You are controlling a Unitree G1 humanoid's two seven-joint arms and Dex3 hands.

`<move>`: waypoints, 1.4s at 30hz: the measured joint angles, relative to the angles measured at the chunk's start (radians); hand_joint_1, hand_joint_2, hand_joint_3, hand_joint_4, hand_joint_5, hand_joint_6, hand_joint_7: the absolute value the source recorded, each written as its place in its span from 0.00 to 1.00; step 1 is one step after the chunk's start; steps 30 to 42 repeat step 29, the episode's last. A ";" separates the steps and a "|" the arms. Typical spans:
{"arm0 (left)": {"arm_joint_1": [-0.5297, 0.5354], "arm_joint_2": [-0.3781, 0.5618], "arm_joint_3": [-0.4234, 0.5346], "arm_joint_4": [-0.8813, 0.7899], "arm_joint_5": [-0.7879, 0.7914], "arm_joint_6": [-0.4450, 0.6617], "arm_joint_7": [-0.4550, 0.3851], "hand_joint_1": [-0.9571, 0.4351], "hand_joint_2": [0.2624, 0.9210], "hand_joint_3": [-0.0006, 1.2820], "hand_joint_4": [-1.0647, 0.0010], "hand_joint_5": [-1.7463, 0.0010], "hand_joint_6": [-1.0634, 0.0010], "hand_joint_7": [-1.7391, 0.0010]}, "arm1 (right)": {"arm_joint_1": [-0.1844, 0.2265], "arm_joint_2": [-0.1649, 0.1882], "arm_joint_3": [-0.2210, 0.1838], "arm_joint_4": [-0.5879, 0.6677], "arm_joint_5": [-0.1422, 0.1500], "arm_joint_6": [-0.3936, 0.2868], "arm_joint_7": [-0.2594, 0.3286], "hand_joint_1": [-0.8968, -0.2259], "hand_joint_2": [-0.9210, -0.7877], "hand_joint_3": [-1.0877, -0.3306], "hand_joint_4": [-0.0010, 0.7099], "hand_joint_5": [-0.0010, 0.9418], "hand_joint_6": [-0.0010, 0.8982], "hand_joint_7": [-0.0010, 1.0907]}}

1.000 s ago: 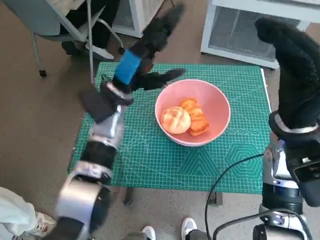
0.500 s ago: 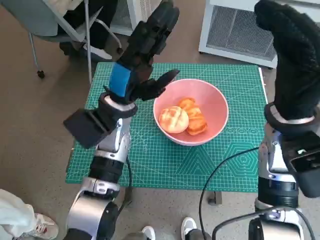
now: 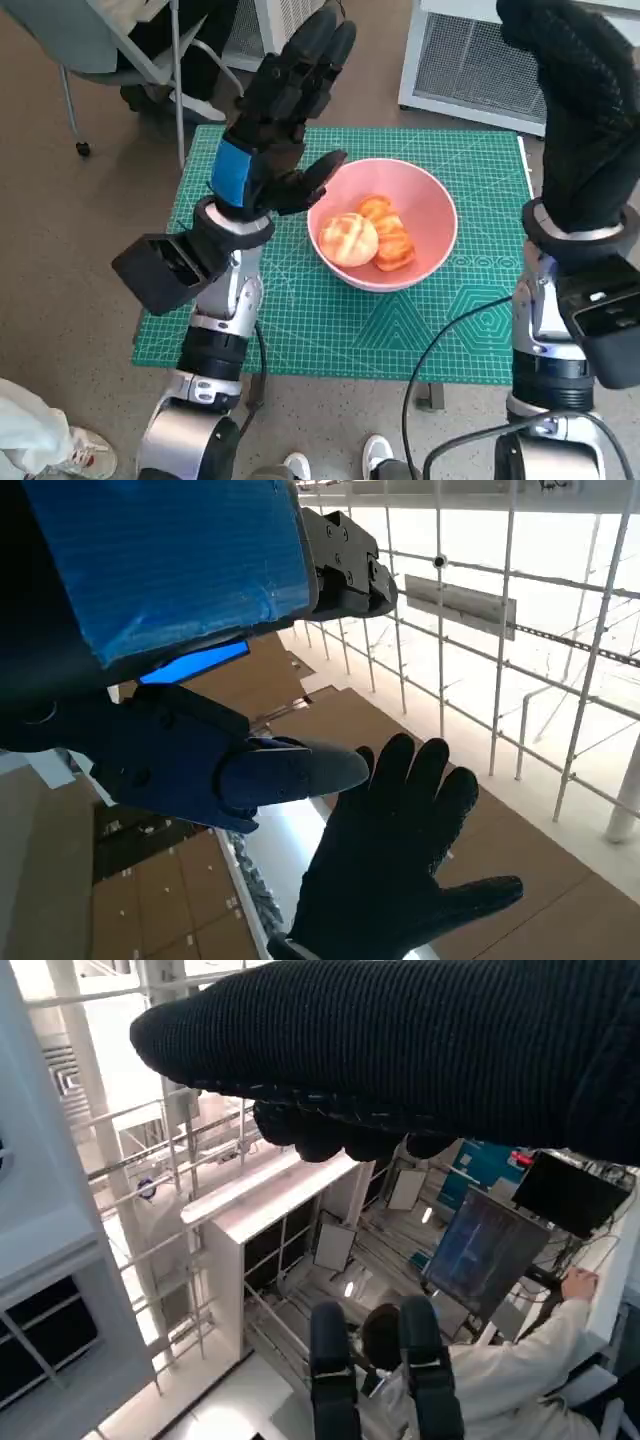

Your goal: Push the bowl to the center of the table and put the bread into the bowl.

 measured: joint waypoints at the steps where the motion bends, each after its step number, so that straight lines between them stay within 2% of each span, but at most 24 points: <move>1: 0.001 0.000 0.000 -0.005 0.000 0.000 0.000 0.30 1.00 0.33 0.80 0.99 0.78 0.88 | 0.000 0.000 0.001 0.000 0.001 0.003 0.000 0.51 0.00 0.44 0.41 0.01 0.06 0.55; 12: 0.008 0.002 0.005 -0.016 -0.001 0.000 0.000 0.31 1.00 0.34 0.80 0.99 0.79 0.87 | -0.021 0.000 0.008 0.009 0.007 0.013 0.009 0.50 0.00 0.45 0.41 0.01 0.07 0.55; 24: 0.030 0.002 0.013 -0.044 -0.001 0.000 0.019 0.30 1.00 0.34 0.81 1.00 0.79 0.86 | -0.033 0.000 0.015 0.030 0.039 0.014 0.039 0.50 0.00 0.44 0.39 0.00 0.06 0.54; 42: 0.039 0.001 0.017 -0.051 -0.002 0.000 0.032 0.30 1.00 0.33 0.81 1.00 0.79 0.85 | -0.033 0.000 0.018 0.044 0.040 0.013 0.044 0.50 0.00 0.44 0.38 0.00 0.06 0.54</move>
